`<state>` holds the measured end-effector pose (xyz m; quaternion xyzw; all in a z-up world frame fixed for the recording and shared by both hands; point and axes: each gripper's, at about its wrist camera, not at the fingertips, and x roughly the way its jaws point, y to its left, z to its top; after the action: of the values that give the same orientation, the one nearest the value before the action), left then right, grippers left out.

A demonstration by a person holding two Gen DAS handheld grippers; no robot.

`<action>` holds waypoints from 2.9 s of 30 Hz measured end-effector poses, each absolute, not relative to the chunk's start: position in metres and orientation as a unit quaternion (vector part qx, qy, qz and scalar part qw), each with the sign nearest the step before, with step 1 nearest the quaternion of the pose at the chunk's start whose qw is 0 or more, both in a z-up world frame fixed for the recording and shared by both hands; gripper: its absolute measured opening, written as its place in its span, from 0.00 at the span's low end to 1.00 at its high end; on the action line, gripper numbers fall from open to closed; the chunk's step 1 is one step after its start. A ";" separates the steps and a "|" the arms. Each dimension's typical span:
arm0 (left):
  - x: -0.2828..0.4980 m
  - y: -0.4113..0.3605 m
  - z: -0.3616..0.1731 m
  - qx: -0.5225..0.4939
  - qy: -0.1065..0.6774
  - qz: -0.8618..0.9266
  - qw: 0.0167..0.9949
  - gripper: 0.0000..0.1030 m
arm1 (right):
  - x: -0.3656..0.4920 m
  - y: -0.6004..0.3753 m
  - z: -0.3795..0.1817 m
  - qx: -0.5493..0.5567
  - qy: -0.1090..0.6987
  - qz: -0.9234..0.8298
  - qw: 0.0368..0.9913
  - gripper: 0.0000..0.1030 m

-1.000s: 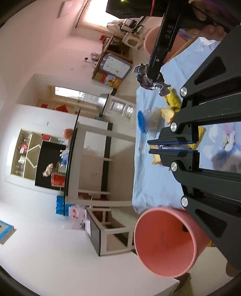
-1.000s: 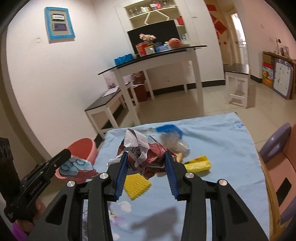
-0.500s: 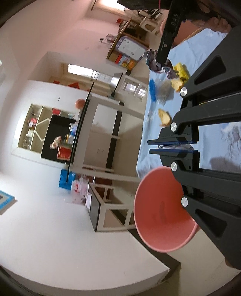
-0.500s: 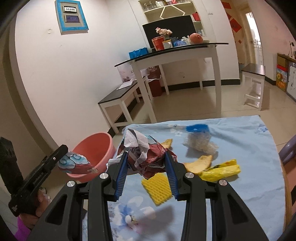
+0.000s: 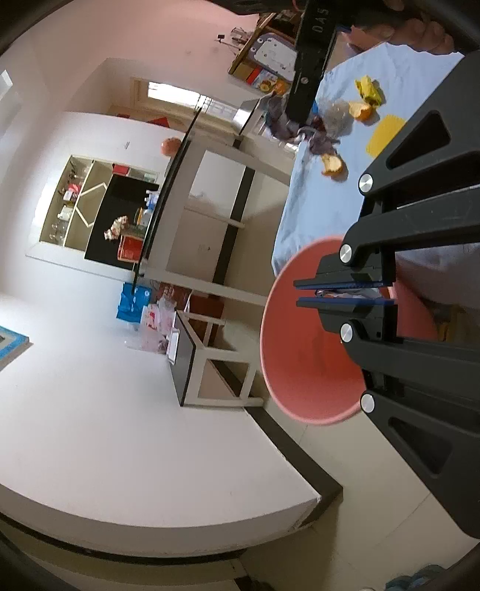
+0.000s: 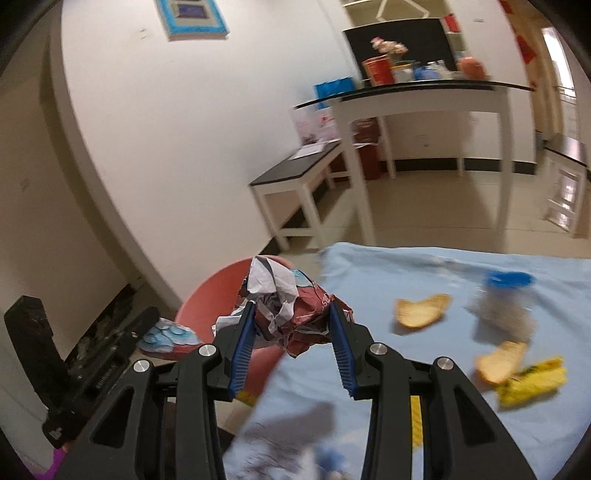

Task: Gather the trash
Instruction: 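Open the right tool over the pink bucket while the left tool opens beside it, then move both open tools back over the remaining trash on the table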

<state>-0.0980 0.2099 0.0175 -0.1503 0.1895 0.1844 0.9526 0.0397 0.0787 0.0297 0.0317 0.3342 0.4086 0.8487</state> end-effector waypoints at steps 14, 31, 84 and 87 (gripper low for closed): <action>-0.081 0.244 -0.006 -0.184 0.206 0.199 0.940 0.03 | 0.052 0.176 0.000 -0.010 0.365 0.442 0.819 0.40; -0.082 0.258 -0.018 -0.212 0.225 0.200 0.930 0.40 | 0.064 0.188 -0.022 0.000 0.385 0.446 0.808 0.50; 0.011 0.038 -0.033 -0.055 0.381 0.054 0.921 0.40 | 0.063 -0.061 -0.062 0.000 0.426 0.203 0.882 0.53; 0.021 0.026 -0.041 -0.047 0.394 0.050 0.916 0.40 | 0.064 -0.075 -0.061 0.011 0.424 0.195 0.884 0.53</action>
<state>0.0205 0.0257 -0.0407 -0.0472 0.3943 0.0497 0.9164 0.0639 -0.0751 -0.0612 0.0112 0.4242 0.1948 0.8843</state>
